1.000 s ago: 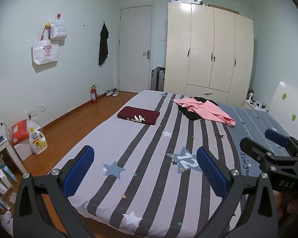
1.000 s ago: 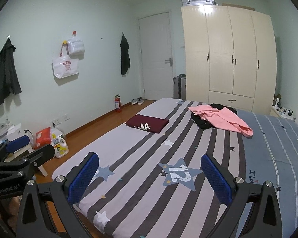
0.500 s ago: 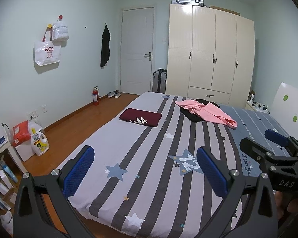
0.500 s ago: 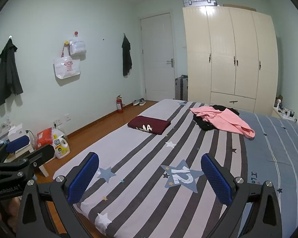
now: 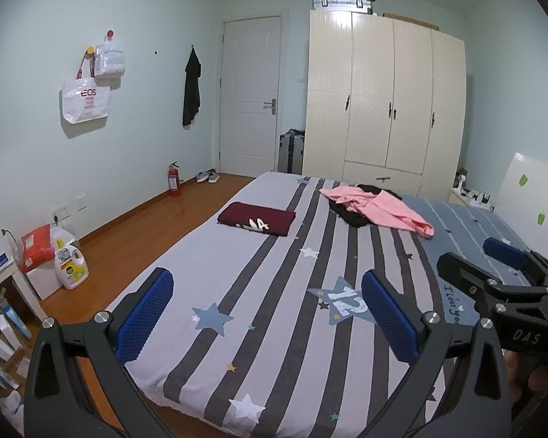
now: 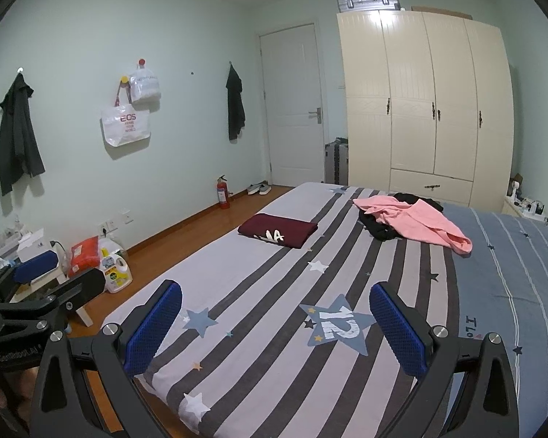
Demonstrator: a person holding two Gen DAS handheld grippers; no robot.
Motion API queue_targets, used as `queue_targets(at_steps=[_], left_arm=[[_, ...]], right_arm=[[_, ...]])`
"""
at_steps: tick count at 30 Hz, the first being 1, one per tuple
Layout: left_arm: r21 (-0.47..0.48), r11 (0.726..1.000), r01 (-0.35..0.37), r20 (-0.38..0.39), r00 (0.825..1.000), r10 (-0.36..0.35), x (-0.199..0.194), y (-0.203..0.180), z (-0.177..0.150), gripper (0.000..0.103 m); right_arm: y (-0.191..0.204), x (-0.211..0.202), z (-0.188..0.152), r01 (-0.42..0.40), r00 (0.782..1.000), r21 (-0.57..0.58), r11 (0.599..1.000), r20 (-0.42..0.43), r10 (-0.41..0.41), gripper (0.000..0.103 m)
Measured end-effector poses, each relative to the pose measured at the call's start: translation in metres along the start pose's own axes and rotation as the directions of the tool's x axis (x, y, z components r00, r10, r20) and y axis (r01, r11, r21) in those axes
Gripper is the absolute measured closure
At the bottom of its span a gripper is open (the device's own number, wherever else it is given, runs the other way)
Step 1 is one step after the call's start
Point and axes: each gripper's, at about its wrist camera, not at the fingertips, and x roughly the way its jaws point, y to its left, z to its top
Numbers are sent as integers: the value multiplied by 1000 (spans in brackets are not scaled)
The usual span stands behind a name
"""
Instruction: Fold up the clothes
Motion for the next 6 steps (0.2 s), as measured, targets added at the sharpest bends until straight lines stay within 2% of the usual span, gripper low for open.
queue_targets(at_steps=[6], left_arm=[[1,1000,-13,2,1000,13,0,-1,2,1]], right_arm=[[-3,-1,0,-7,1000,2,1000,0,7,1]])
